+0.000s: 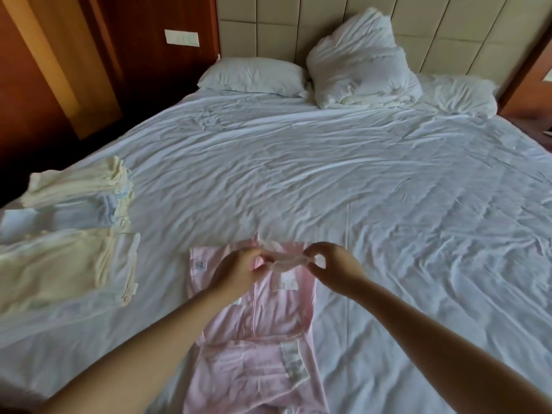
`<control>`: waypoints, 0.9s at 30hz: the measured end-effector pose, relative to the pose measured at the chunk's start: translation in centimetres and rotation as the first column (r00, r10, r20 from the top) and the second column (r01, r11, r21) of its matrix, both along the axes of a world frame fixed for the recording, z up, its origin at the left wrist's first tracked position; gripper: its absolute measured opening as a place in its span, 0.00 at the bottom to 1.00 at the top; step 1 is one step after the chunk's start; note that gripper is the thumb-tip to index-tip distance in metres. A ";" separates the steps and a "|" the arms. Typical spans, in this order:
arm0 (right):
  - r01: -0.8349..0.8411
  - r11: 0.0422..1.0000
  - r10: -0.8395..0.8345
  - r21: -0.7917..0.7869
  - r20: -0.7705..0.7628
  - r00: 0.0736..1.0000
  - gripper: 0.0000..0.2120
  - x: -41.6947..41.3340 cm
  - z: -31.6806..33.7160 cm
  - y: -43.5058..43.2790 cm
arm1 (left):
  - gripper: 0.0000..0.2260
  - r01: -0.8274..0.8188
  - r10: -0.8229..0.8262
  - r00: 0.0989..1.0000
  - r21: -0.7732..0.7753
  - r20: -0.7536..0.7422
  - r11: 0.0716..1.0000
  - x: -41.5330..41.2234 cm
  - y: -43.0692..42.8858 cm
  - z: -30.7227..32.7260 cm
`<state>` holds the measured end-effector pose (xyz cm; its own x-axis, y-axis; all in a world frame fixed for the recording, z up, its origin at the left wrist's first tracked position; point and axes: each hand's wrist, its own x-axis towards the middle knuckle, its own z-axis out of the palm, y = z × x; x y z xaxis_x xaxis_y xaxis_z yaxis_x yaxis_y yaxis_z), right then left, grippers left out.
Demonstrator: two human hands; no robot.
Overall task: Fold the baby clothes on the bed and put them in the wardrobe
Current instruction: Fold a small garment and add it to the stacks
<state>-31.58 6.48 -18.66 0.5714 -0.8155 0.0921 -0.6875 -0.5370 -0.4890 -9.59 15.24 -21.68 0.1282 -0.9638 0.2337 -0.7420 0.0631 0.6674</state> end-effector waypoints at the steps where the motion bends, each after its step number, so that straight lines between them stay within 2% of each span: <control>1: -0.018 0.999 0.016 -0.026 -0.060 0.998 0.10 -0.4 -0.7 0.9 | 0.07 0.019 -0.019 0.998 0.014 0.055 1.000 -0.2 0.8 -0.6; 4: -0.105 0.994 0.099 -0.019 -0.199 0.975 0.12 -1.2 -2.7 3.0 | 0.07 0.124 -0.127 0.971 0.028 0.204 0.992 -0.6 2.2 -2.5; 7: -0.186 0.982 0.182 0.010 -0.281 0.942 0.15 -1.1 -3.4 4.0 | 0.09 0.179 -0.189 0.944 0.063 0.272 0.982 -0.5 2.5 -3.3; 9: -0.160 0.986 0.147 -0.046 -0.209 0.967 0.16 -0.5 -3.2 3.8 | 0.10 0.157 -0.154 0.950 0.011 0.270 0.988 0.0 2.3 -3.0; 11: -0.082 0.994 0.075 -0.077 -0.084 0.994 0.20 0.8 -2.7 3.3 | 0.11 0.109 -0.077 0.964 -0.114 0.253 0.987 0.7 1.7 -2.7; 14: -0.052 0.998 0.051 -0.023 -0.057 0.997 0.20 4.0 -2.7 2.6 | 0.15 0.006 0.053 0.965 -0.223 0.257 0.975 1.8 0.4 -2.4; 17: -0.085 0.994 0.094 0.069 -0.146 0.985 0.27 6.8 -4.3 2.1 | 0.25 -0.049 0.086 0.932 -0.112 0.352 0.992 3.0 -0.5 -4.0; 20: -0.072 0.997 0.078 0.031 -0.281 0.956 0.31 7.9 -7.3 1.7 | 0.29 -0.094 0.043 0.882 0.086 0.469 0.992 3.6 -0.3 -6.7; 23: -0.051 0.997 0.030 -0.051 -0.357 0.934 0.33 8.1 -9.7 1.4 | 0.29 -0.127 0.056 0.828 0.090 0.558 0.988 3.7 -0.2 -8.4; 27: -0.040 0.994 -0.001 -0.102 -0.380 0.925 0.32 8.3 -10.9 1.1 | 0.30 -0.119 0.075 0.816 0.041 0.573 0.992 3.8 -0.6 -9.6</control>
<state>-23.27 7.54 -29.54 0.5964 -0.8011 -0.0494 -0.7988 -0.5864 -0.1342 -5.75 14.66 -31.32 0.0874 -0.9703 0.2256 -0.9904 -0.0603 0.1240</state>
